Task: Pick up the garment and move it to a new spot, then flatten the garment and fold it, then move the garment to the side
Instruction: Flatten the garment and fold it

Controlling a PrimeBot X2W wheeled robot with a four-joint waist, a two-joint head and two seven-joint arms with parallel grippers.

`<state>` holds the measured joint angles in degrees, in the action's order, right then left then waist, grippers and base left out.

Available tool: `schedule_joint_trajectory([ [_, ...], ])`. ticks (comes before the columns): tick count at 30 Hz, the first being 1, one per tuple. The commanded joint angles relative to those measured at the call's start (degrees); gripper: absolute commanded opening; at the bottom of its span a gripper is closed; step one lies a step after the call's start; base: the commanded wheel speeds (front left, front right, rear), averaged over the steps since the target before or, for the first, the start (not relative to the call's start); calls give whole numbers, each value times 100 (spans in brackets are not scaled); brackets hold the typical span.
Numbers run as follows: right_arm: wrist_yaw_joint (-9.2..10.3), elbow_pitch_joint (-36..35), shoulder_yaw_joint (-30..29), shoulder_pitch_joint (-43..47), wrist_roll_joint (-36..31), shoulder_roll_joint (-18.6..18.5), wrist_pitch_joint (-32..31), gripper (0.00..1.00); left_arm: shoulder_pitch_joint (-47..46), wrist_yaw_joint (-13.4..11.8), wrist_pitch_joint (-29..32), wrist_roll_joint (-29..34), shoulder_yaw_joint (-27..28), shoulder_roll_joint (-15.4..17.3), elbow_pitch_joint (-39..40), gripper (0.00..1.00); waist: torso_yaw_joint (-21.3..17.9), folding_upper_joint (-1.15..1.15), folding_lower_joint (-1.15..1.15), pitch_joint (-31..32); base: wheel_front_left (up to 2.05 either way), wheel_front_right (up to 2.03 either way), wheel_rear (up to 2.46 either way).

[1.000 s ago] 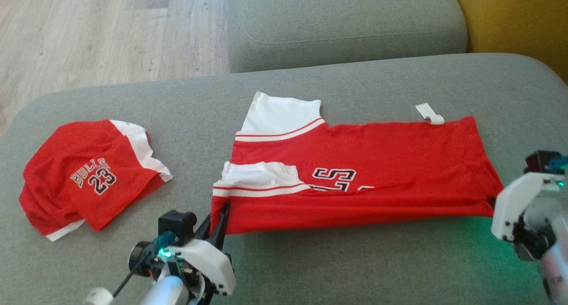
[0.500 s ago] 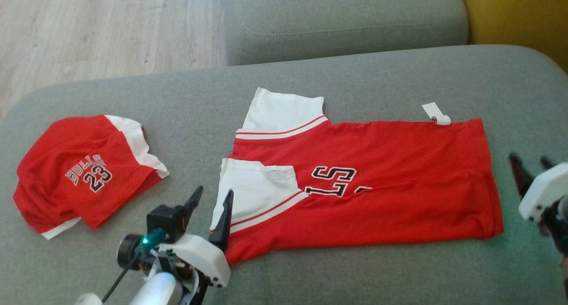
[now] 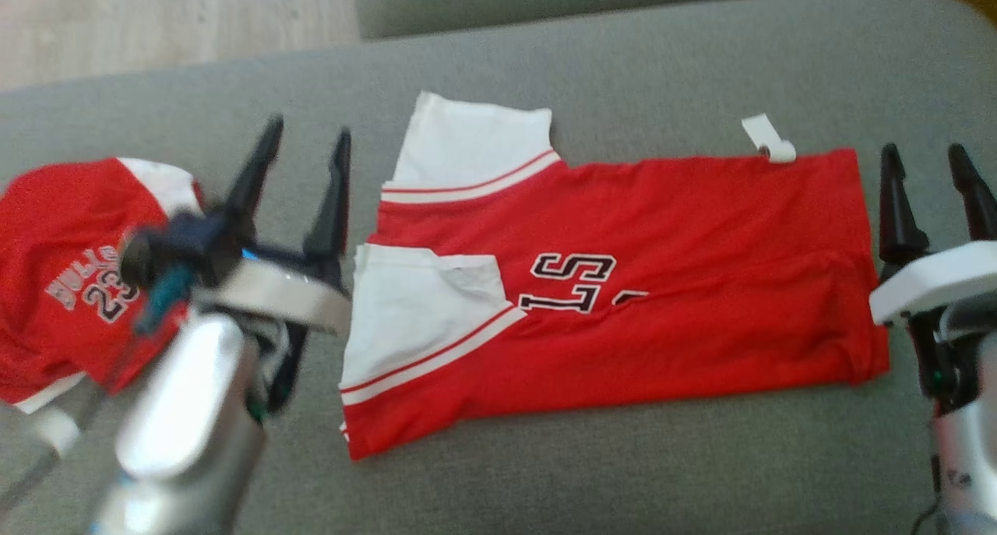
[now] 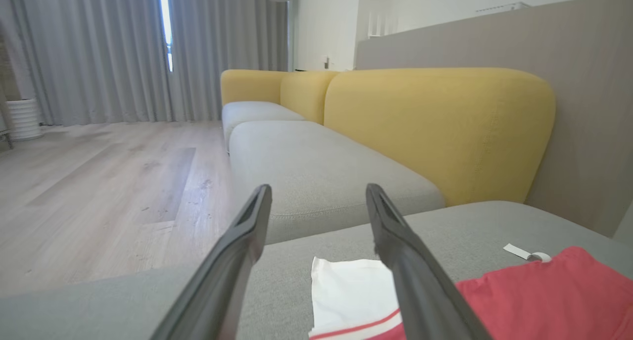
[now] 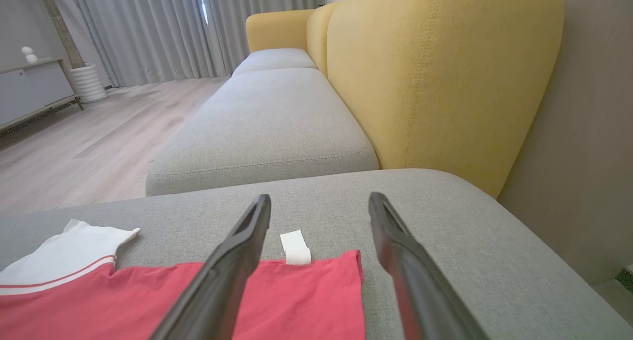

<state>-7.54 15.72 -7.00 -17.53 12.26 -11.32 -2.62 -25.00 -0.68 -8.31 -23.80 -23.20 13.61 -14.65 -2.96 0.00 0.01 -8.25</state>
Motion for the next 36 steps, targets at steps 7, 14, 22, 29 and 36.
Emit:
schedule_joint_trajectory([
  [7,5,-219,313,-823,-162,73,162,100,-1989,741,1237,-107,-226,693,-722,100,-559,0,-1,-891,0,0,0],
  [14,5,-68,610,-1459,-182,169,245,100,-3259,813,2719,-931,-1525,1240,-1561,100,-1027,0,-1,-1424,0,0,0],
  [22,5,138,866,-1900,-189,302,398,100,-3993,815,3148,-1644,-2235,1585,-2385,100,-1383,0,-1,-1787,0,0,0],
  [29,5,235,954,-2016,-100,345,492,100,-4315,816,3204,-1901,-2665,1693,-2798,100,-1548,0,-1,-1953,0,0,0],
  [36,5,273,987,-2057,-69,333,540,100,-4506,816,3306,-2109,-2905,1769,-3196,100,-1628,0,-1,-2058,0,0,0],
])
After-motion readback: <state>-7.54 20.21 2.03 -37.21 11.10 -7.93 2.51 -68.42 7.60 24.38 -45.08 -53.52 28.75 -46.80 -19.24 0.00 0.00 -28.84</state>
